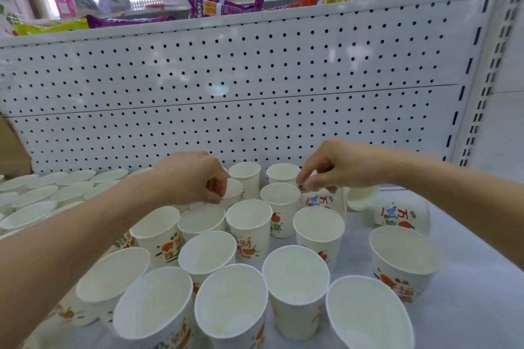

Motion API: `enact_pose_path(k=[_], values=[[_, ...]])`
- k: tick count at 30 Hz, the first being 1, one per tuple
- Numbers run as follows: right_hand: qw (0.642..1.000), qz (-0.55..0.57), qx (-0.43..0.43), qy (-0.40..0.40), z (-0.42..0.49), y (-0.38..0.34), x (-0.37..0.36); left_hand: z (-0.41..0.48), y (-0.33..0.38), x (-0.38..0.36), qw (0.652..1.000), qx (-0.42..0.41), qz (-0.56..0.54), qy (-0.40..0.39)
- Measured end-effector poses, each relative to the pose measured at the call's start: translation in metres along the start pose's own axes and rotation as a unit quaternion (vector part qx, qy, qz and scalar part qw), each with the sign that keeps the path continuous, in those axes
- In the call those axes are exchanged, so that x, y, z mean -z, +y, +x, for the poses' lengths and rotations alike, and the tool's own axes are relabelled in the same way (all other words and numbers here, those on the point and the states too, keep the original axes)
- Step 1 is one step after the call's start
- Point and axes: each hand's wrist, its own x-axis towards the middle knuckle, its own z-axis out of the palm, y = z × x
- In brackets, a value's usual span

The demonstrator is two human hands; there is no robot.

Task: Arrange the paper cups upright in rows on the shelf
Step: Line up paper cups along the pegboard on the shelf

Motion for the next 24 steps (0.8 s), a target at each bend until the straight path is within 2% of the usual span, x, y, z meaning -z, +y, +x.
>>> enact_pose_path(k=[2,5,7,9,12,14,18,24], values=[[0.999,0.004,-0.021,0.043,-0.012,0.015,0.013,0.003,0.001,0.004,1.000,0.008,-0.025,-0.008],[0.997,-0.006,-0.053,0.054,-0.033,0.040,0.030,0.010,0.011,0.015,0.990,-0.009,-0.131,0.057],[0.996,-0.008,-0.080,0.024,-0.046,0.054,0.037,0.017,0.029,0.023,0.975,-0.045,-0.201,0.079],[0.990,-0.033,-0.130,-0.036,-0.057,0.061,0.038,0.027,0.053,0.027,0.968,-0.082,-0.229,0.066],[0.962,-0.103,-0.218,-0.125,-0.067,0.068,0.030,0.048,0.093,0.023,0.965,-0.140,-0.218,0.037],[0.948,-0.140,-0.249,-0.139,-0.071,0.073,0.022,0.061,0.115,0.016,0.964,-0.151,-0.217,0.020],[0.955,-0.078,-0.260,-0.117,-0.081,0.089,0.004,0.083,0.137,0.007,0.972,-0.132,-0.192,-0.030],[0.968,-0.035,-0.245,-0.031,-0.089,0.100,-0.011,0.094,0.151,0.007,0.981,-0.132,-0.122,-0.070]])
